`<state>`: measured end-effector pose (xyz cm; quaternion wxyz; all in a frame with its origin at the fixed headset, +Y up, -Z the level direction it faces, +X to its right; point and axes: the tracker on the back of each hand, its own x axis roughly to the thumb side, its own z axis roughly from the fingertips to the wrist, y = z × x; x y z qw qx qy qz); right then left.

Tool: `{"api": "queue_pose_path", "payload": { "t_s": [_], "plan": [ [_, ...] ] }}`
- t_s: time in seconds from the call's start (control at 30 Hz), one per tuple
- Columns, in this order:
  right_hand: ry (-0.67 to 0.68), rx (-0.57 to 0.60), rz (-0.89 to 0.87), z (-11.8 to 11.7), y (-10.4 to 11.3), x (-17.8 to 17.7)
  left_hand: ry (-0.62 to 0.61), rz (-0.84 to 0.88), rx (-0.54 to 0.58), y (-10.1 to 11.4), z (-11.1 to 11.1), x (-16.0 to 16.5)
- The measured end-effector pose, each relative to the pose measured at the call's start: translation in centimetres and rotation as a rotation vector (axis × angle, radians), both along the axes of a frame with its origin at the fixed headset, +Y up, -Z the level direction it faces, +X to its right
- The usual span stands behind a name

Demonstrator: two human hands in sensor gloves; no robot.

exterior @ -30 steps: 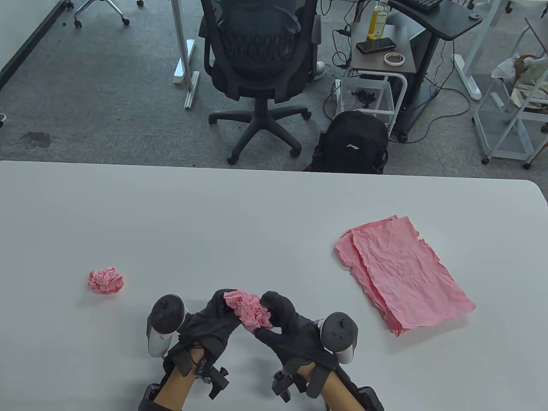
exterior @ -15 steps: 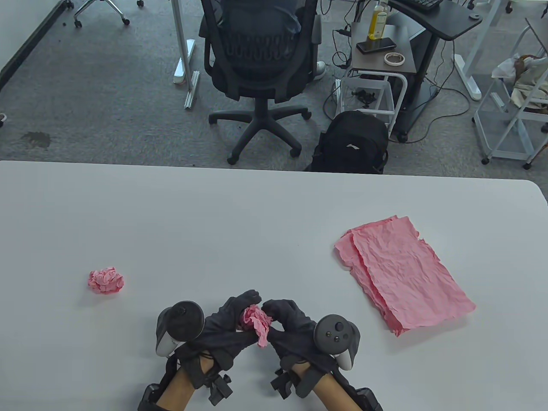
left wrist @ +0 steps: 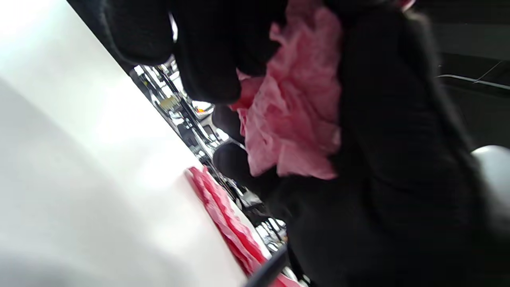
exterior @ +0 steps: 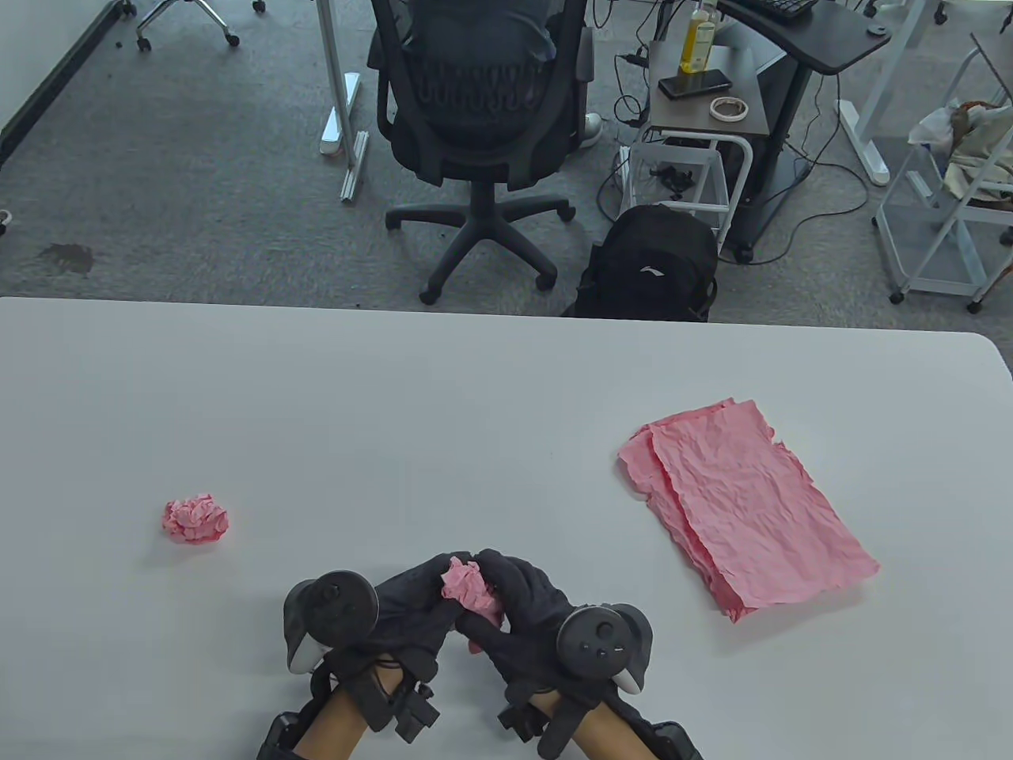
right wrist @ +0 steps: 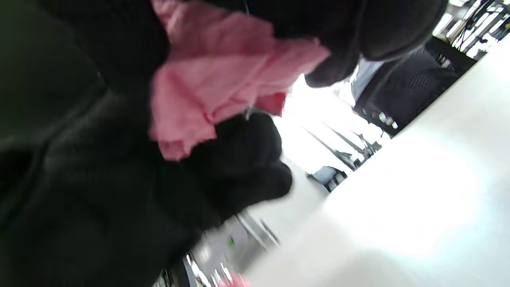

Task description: Flatten crumpled papers and stack

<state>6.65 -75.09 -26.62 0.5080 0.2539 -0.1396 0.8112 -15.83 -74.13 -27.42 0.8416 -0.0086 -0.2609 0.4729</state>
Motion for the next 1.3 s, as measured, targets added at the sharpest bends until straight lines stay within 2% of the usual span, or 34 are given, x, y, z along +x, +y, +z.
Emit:
{"api": "queue_pose_path", "payload": {
  "t_s": [0.07,0.2,0.3,0.4,0.47,0.53,0.6,0.7,0.77,0.9,1.17,1.23,1.3],
  "plan": [
    [-0.034,-0.055,-0.091,-0.3,0.0,0.8,-0.061,0.05,-0.032,-0.2,-0.1,-0.1],
    [-0.159,-0.115,-0.151,-1.1,-0.4,2.5,-0.052,0.019,0.01,0.2,0.0,-0.1],
    [-0.09,-0.14,-0.252,-1.3,-0.5,3.0,0.003,0.021,0.014,0.0,0.4,-0.1],
    [-0.045,-0.1,-0.308,-1.1,-0.1,2.4,-0.099,-0.013,-0.008,-0.5,0.1,0.3],
    [0.03,-0.082,-0.272,-0.9,-0.1,1.7,-0.227,0.003,-0.068,-0.9,0.1,1.1],
    [0.047,-0.082,-0.242,-0.4,-0.2,1.1,-0.271,0.022,-0.108,-1.1,0.4,1.9],
    [-0.064,-0.059,-0.221,-0.3,-0.2,1.4,-0.147,-0.013,-0.099,-0.8,0.4,1.9],
    [-0.063,-0.091,-0.258,-1.0,-0.5,2.3,0.023,-0.059,-0.016,-0.2,0.3,0.7],
    [0.016,-0.192,-0.333,-1.5,-0.9,2.5,0.039,-0.035,-0.009,-0.2,0.0,0.0],
    [0.216,-0.378,-0.58,-2.2,-1.9,2.0,0.057,0.064,-0.091,-0.6,-0.5,-1.0],
    [0.127,-0.432,-0.573,-3.1,-2.2,3.8,0.162,0.143,-0.075,-0.2,-0.6,-2.7],
    [0.102,-0.434,-0.537,-3.3,-2.3,4.1,0.152,0.151,-0.073,-0.3,-0.7,-2.8],
    [0.112,-0.452,-0.545,-3.7,-2.5,4.3,0.069,0.209,-0.109,-0.4,-0.9,-2.7]
  ]
}}
